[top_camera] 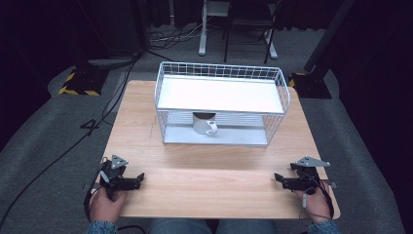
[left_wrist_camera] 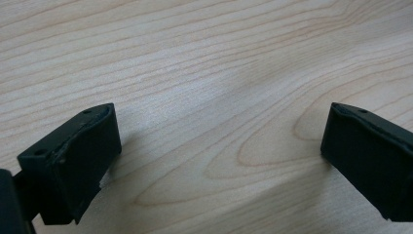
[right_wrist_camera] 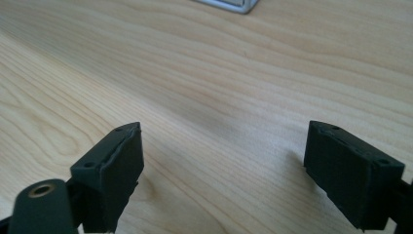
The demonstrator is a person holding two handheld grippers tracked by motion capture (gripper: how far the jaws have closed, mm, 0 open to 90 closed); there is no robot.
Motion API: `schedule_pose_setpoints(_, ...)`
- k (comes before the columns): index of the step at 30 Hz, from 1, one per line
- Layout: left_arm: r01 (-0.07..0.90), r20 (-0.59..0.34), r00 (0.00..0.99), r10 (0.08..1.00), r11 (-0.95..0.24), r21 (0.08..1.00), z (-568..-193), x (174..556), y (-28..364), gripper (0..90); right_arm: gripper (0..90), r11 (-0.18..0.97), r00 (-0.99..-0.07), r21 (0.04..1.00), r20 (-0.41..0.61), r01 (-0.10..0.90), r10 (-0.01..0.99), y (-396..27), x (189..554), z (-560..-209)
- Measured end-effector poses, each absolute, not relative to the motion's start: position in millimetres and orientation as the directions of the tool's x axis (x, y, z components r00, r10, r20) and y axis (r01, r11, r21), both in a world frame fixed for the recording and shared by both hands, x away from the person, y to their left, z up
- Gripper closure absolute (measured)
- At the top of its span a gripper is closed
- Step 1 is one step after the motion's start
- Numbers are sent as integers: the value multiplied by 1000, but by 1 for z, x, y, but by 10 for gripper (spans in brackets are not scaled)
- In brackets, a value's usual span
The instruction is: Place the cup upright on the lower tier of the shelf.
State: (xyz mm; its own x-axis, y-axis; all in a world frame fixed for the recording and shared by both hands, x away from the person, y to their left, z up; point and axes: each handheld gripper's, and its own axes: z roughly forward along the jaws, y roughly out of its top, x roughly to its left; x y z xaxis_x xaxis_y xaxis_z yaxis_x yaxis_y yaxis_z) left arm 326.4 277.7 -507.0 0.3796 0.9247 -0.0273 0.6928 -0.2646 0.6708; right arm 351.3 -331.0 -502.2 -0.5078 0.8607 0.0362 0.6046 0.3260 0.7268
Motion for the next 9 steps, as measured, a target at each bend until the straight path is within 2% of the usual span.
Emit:
schedule_pose_setpoints(3, 693, -27, 380, 925, -265, 671, -507, 326, 278, 13, 155, 350, -509, 739, -11, 576, 860, -330, 349, -505)
schedule_pose_setpoints(9, 694, -29, 380, 925, -264, 670, -507, 327, 278, 13, 146, 350, -507, 737, -12, 578, 862, -330, 349, -505)
